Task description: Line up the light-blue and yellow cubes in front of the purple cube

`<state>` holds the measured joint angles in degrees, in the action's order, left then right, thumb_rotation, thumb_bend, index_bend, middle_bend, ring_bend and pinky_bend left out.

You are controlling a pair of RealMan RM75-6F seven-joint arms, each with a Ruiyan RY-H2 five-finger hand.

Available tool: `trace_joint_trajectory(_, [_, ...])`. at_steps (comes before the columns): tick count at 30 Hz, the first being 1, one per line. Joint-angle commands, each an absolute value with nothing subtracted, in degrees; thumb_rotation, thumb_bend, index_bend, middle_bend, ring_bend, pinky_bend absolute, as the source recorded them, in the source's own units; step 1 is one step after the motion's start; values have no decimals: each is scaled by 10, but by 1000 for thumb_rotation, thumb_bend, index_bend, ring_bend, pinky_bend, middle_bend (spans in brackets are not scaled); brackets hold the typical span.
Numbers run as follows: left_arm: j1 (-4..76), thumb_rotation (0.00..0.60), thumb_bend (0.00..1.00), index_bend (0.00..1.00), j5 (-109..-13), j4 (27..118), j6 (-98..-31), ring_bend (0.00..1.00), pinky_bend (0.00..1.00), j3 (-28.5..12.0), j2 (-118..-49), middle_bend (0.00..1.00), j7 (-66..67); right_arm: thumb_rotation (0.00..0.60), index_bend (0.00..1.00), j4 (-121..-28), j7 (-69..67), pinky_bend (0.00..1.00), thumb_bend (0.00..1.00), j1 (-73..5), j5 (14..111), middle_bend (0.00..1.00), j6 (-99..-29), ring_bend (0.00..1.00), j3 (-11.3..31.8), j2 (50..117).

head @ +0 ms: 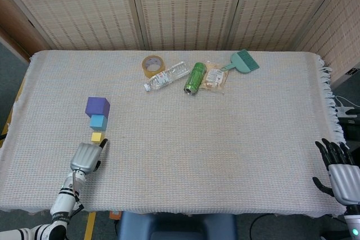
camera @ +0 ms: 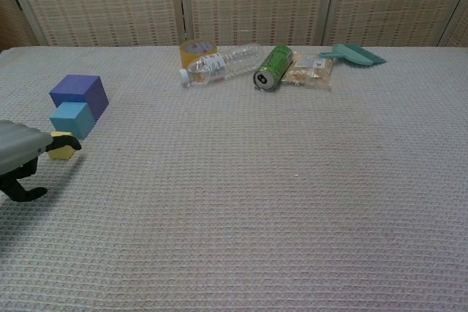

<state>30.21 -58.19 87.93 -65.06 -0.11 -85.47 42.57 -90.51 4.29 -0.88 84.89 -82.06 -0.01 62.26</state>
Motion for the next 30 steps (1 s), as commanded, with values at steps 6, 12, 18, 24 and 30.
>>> trace_joint_trajectory(6, [269,600,364,172,-596,908,-685,1000,1000,18,-833,1000,413,600,0,-905,40,0,1,-7,854,0,-825,0,-2,621])
trace_joint_trajectory(12, [269,600,362,171,-584,898,-671,1000,1000,14,-832,1000,411,600,0,-907,43,0,0,-7,856,0,-824,0,-3,623])
trace_joint_trajectory(18, [272,600,363,165,-574,888,-660,1000,1000,9,-835,1000,412,600,0,-908,44,0,1,-7,856,0,-825,0,-2,623])
trace_joint_trajectory(24, [281,600,364,146,-558,864,-635,1000,1000,-1,-843,1000,404,600,0,-907,46,0,2,-9,850,0,-820,0,0,624])
trace_joint_trajectory(30, [289,600,362,138,-549,850,-620,1000,1000,-8,-846,1000,402,600,0,-907,48,0,0,-10,846,0,-816,0,1,625])
